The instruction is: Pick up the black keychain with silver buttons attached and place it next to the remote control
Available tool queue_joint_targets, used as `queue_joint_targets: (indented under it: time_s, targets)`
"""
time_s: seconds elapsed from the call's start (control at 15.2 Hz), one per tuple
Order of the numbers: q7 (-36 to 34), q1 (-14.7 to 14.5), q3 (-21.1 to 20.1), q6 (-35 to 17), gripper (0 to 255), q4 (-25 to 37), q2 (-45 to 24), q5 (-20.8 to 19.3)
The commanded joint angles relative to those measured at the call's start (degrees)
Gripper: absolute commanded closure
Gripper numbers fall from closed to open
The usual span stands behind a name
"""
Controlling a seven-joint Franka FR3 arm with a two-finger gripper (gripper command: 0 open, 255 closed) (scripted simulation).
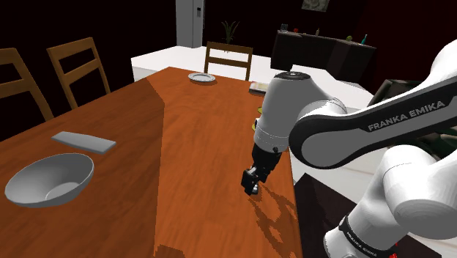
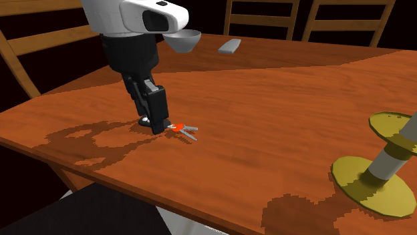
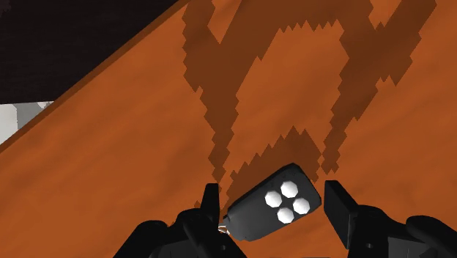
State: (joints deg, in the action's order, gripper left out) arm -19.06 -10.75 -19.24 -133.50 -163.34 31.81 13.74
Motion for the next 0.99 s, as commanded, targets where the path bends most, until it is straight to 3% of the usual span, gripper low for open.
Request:
queue_joint_targets:
  time_s: [0.0,0.92]
  targets:
    - [0.0,0.0,0.0,0.0,255,0.0,0.0,0.0]
    - [0.0,0.1,2.2,13.2,255,6.1,7.1,-1.4]
